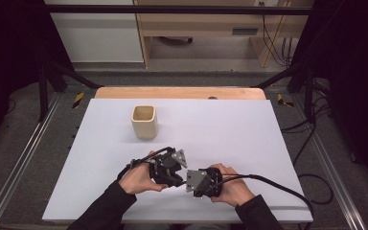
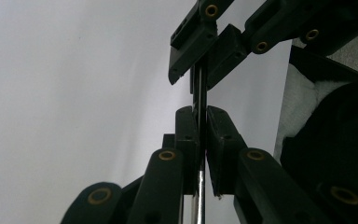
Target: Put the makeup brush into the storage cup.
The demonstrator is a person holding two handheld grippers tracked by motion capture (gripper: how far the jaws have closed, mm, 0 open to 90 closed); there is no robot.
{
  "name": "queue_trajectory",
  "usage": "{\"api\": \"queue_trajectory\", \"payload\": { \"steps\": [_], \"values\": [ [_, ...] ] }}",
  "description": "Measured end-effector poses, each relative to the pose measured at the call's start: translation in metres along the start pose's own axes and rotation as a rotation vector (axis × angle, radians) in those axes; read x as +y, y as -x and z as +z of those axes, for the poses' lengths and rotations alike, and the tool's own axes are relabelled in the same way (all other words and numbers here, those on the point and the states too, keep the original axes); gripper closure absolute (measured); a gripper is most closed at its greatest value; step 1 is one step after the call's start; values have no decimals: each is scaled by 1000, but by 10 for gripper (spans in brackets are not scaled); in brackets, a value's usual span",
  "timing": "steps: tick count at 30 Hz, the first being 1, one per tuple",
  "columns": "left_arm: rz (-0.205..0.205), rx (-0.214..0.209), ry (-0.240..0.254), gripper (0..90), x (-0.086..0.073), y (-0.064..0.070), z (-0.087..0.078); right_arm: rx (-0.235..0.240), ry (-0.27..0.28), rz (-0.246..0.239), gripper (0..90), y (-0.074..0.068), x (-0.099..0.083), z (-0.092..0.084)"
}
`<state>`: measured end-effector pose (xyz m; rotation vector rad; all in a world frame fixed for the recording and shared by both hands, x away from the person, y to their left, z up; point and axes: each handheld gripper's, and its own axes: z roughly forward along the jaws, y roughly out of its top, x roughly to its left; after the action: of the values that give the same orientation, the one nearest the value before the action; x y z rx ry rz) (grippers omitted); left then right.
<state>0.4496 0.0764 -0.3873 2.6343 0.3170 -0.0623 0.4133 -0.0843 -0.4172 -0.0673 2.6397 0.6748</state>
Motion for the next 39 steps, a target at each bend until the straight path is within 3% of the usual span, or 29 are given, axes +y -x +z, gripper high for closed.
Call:
{"api": "queue_trajectory", "payload": {
  "steps": [9,15,21,24,25,28,39],
  "values": [
    [-1,10,13,808,-2,-3,-3,18,11,7,837,-1,0,1],
    [-8,20,38,778,-4,-4,-6,21,19,45,839,-1,0,1],
    [-22,62,84,654,-7,-7,-14,18,16,53,838,1,-2,3],
    [-26,85,95,519,-11,-10,-20,9,11,66,838,4,-5,1],
    [-40,92,113,519,-13,-10,-22,9,11,66,838,4,-5,1],
    [-59,122,150,408,-18,-13,-26,4,6,103,838,4,-9,0],
    [-129,199,273,209,-38,-17,-41,-15,-3,136,837,6,-19,-5]
  ]
}}
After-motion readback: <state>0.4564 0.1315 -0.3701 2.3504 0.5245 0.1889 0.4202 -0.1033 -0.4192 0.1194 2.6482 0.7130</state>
